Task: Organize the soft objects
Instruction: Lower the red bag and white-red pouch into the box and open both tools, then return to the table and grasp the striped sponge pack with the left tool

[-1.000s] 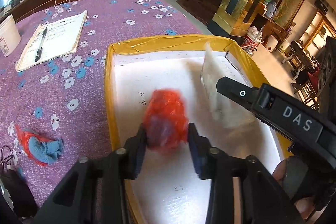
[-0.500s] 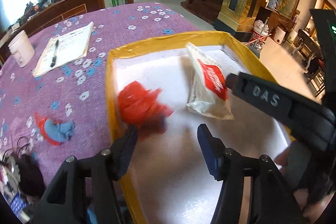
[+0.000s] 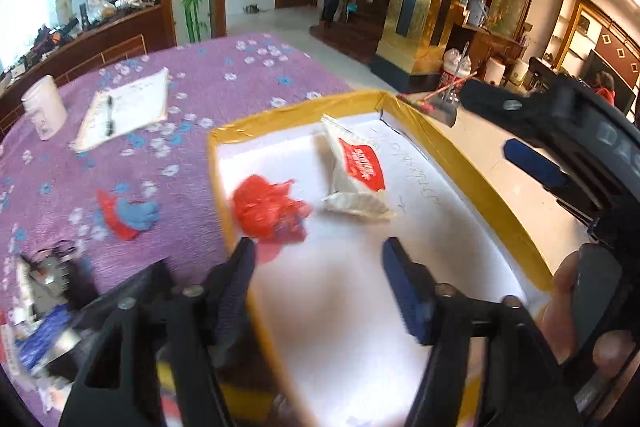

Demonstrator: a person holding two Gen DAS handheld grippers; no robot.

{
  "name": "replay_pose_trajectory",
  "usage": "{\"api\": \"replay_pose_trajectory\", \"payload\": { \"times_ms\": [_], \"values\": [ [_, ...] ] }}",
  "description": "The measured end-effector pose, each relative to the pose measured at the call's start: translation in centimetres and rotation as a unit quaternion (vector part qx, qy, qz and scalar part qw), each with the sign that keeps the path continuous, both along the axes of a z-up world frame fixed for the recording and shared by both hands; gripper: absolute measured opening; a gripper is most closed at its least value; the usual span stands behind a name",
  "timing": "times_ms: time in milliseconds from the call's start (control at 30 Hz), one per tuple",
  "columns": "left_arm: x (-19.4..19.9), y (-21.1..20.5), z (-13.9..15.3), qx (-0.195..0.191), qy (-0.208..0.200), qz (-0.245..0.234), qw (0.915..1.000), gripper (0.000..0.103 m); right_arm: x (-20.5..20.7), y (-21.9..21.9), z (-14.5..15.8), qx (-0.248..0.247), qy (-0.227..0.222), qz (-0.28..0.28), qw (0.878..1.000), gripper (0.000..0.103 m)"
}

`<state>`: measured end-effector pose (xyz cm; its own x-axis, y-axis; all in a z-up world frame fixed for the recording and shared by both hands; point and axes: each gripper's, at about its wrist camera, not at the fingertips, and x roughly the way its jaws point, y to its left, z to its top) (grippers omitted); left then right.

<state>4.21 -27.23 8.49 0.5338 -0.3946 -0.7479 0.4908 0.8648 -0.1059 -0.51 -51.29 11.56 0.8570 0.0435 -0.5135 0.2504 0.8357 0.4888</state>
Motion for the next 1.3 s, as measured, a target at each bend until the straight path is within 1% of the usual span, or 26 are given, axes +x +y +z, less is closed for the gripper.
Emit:
{"api": "replay_pose_trajectory", "payload": {
  "times_ms": [67,133,200,267,333,400,500,533,567,600,633,667,700,733,800,833,933,1000,1167,1233,1300],
  "values": [
    [-0.9,2.2,0.7,-0.006,-0.015,0.006,0.9999,0.069,-0.9,1.5,0.4,-0.005,-0.01,0.015,1.0,0.085],
    [-1.8,4.9,1.4,-0.014,-0.024,0.014,0.9995,0.07,-1.9,3.8,0.5,-0.001,-0.03,0.041,0.999,0.085],
    [-2.3,8.1,2.1,-0.028,-0.04,0.03,0.9983,0.07,-2.6,6.4,0.5,-0.011,-0.046,0.073,0.996,0.085],
    [-2.5,11.5,2.8,-0.033,-0.061,0.055,0.9961,0.074,-3.5,9.5,0.3,-0.028,-0.072,0.11,0.991,0.085],
    [-2.5,14.9,3.4,-0.04,-0.081,0.079,0.9928,0.074,-4.3,12.4,0.0,-0.048,-0.093,0.146,0.984,0.085],
    [-2.4,17.8,3.8,-0.038,-0.096,0.105,0.9891,0.075,-4.5,14.8,-0.4,-0.071,-0.107,0.168,0.977,0.085],
    [-2.4,22.2,3.7,-0.043,-0.133,0.147,0.9792,0.075,-4.4,16.9,-1.1,-0.078,-0.123,0.205,0.968,0.085],
    [-2.4,23.4,3.4,-0.044,-0.148,0.165,0.9741,0.075,-4.3,17.4,-1.5,-0.084,-0.119,0.211,0.967,0.085],
    [-2.0,24.6,3.2,-0.036,-0.157,0.196,0.9673,0.075,-3.9,17.8,-2.0,-0.089,-0.11,0.22,0.965,0.085],
    [-1.5,25.2,3.2,-0.027,-0.151,0.215,0.9645,0.075,-3.5,18.1,-2.3,-0.094,-0.101,0.228,0.964,0.085],
    [-1.2,25.7,3.4,-0.033,-0.145,0.219,0.9643,0.075,-3.4,18.3,-2.5,-0.096,-0.098,0.232,0.963,0.085],
    [-1.0,26.1,3.4,-0.048,-0.137,0.219,0.9648,0.075,-3.2,18.4,-2.7,-0.098,-0.098,0.234,0.962,0.085],
    [-0.8,26.4,3.4,-0.05,-0.132,0.221,0.965,0.075,-3.3,18.5,-2.7,-0.099,-0.101,0.238,0.961,0.085],
    [-0.5,26.5,3.4,-0.042,-0.127,0.222,0.9657,0.076,-3.3,18.6,-2.8,-0.102,-0.102,0.242,0.959,0.085],
    [0.6,27.0,2.9,-0.011,-0.111,0.23,0.9669,0.076,-3.5,18.4,-3.0,-0.104,-0.098,0.252,0.957,0.085],
    [0.9,27.5,2.6,-0.004,-0.102,0.233,0.9672,0.076,-3.2,18.6,-3.2,-0.097,-0.091,0.264,0.955,0.085],
    [2.1,30.0,1.6,-0.01,-0.058,0.241,0.9686,0.076,-3.1,18.8,-3.6,-0.083,-0.079,0.291,0.95,0.085],
    [2.3,31.7,1.4,-0.018,-0.048,0.257,0.965,0.076,-3.2,19.3,-3.6,-0.08,-0.076,0.308,0.945,0.084],
    [2.3,34.9,1.3,-0.009,-0.044,0.289,0.9564,0.076,-3.6,20.6,-3.6,-0.073,-0.081,0.351,0.93,0.082],
    [2.7,36.3,1.0,-0.001,-0.029,0.305,0.9521,0.076,-3.9,20.9,-3.4,-0.079,-0.089,0.356,0.927,0.082],
    [3.4,37.8,0.1,0.011,-0.002,0.329,0.9444,0.076,-3.9,21.0,-3.6,-0.08,-0.088,0.357,0.926,0.082]
  ]
}}
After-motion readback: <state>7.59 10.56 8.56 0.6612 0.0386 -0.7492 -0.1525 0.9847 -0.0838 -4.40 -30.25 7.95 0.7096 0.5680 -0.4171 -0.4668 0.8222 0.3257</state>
